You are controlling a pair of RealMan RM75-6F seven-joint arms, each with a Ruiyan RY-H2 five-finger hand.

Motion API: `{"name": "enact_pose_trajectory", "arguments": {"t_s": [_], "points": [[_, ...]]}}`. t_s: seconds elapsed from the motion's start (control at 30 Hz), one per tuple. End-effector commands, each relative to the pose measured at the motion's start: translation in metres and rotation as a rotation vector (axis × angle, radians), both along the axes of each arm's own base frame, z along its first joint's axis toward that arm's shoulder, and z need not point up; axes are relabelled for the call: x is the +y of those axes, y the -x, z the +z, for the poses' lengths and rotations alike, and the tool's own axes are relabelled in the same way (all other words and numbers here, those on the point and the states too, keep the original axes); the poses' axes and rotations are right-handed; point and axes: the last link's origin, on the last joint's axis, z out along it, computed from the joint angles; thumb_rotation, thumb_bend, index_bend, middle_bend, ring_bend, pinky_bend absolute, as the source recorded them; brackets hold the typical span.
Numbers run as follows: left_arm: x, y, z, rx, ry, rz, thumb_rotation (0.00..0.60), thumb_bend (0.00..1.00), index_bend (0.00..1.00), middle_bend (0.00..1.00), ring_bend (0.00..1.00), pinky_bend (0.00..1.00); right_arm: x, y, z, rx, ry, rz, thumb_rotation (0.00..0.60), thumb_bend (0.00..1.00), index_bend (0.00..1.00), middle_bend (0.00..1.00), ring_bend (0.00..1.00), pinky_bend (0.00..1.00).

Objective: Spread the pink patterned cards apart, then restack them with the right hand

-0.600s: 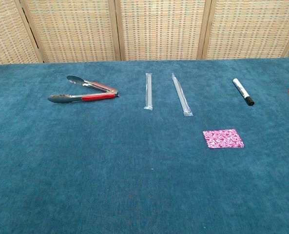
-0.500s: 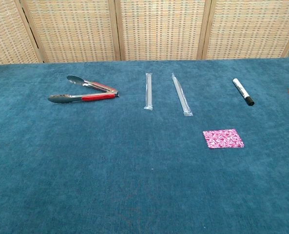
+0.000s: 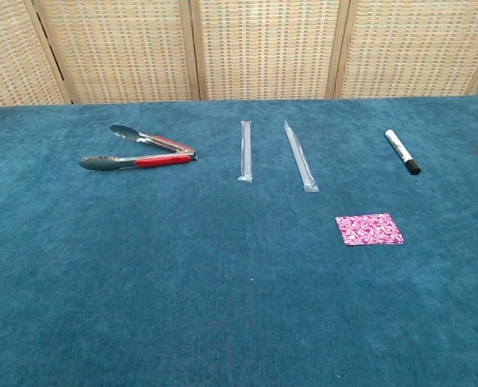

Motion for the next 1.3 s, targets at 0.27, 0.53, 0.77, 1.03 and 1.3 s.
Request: {"name": "enact_pose_trajectory", "arguments": {"t_s": [0.27,0.53,0.77,1.03,1.3], "points": [[0.006,-0.008,0.008,-0.016,0.008,-0.013,0.581,0.06,0.04,0.00,0.00,0.00,-0.032,-0.027,-0.007,-0.068,-0.159,0.091,0.600,0.16,0.20,0.13,0.00,0.09],[0.014,-0.013,0.015,-0.004,0.011,-0.009,0.581,0.06,0.04,0.00,0.00,0.00,-0.077,-0.063,-0.037,-0.103,-0.393,0.177,0.600,0.18,0.16,0.12,0.00,0.06],[0.021,-0.016,0.019,0.000,0.019,0.002,0.580,0.06,0.04,0.00,0.00,0.00,-0.096,-0.079,-0.058,-0.118,-0.533,0.192,0.600,0.18,0.14,0.10,0.00,0.00],[0.030,-0.019,0.020,0.008,0.019,-0.005,0.580,0.06,0.04,0.00,0.00,0.00,-0.114,-0.090,-0.084,-0.044,-0.627,0.239,0.600,0.18,0.14,0.10,0.00,0.00],[0.032,-0.019,0.018,0.008,0.030,0.000,0.579,0.06,0.04,0.00,0.00,0.00,-0.127,-0.091,-0.100,0.025,-0.666,0.255,0.600,0.18,0.14,0.10,0.00,0.00]]}}
